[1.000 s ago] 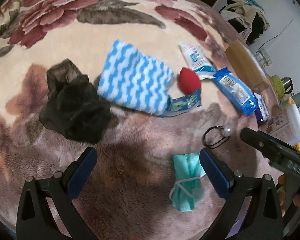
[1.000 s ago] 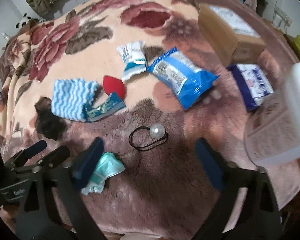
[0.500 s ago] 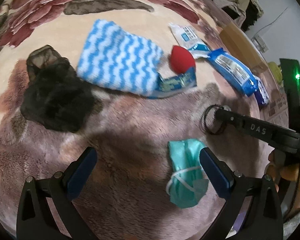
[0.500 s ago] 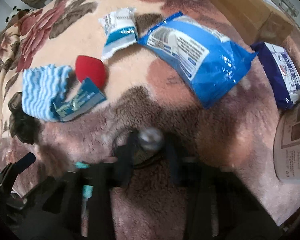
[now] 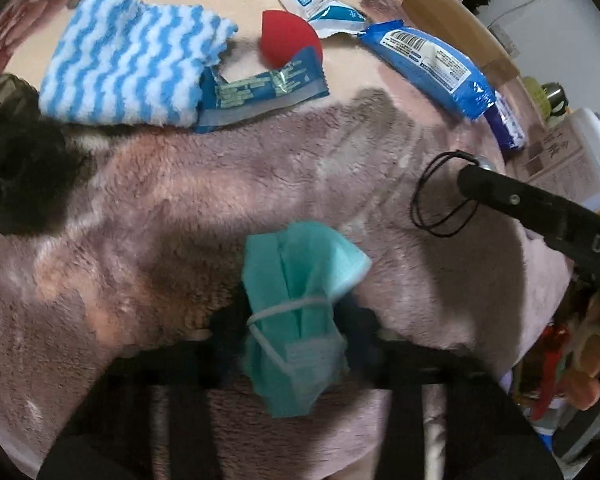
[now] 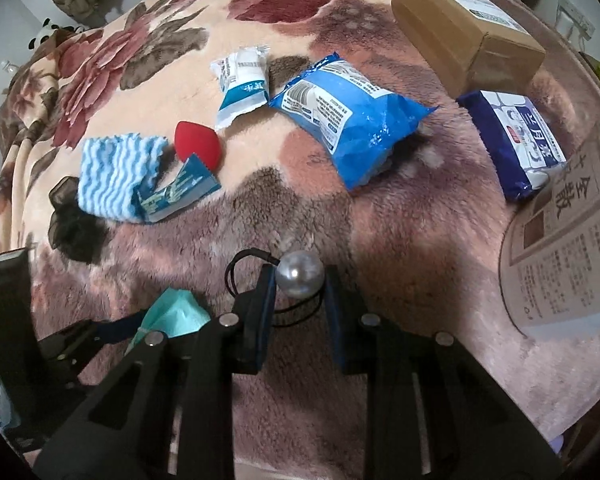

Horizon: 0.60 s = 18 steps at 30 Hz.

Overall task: Organize soft objects
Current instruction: 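Grasp the teal face mask with the left tool while the right tool grasps the pearl hair tie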

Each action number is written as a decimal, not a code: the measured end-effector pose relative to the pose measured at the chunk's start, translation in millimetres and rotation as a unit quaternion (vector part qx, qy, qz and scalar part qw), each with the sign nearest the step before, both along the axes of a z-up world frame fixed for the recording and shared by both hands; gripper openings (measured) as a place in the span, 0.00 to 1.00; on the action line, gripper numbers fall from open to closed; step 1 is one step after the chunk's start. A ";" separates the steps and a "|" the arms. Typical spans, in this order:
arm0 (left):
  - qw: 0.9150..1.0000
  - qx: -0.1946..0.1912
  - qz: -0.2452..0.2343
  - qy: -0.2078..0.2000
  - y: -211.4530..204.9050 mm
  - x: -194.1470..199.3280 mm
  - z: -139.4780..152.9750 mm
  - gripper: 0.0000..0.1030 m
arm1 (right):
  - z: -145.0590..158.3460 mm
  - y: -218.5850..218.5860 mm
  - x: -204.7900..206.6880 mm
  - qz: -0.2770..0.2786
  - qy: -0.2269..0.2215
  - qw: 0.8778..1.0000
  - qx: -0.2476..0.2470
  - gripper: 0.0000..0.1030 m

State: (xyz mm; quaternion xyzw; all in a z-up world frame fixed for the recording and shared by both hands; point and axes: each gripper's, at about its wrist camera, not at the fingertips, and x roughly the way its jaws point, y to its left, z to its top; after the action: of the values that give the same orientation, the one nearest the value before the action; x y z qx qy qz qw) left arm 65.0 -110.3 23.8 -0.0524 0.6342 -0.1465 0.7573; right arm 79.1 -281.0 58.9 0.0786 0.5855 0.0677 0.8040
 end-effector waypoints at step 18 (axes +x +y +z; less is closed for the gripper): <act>0.996 0.011 0.048 -0.069 26.5 1.6 63.4 0.33 | 36.6 5.4 -24.8 0.018 -0.030 0.999 0.014 0.24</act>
State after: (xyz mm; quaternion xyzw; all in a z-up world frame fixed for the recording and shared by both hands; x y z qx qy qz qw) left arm 66.7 -83.8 87.2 -0.0641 0.5784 -0.1063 0.8062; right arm 54.3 -275.6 95.6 0.0770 0.5611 0.0930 0.8189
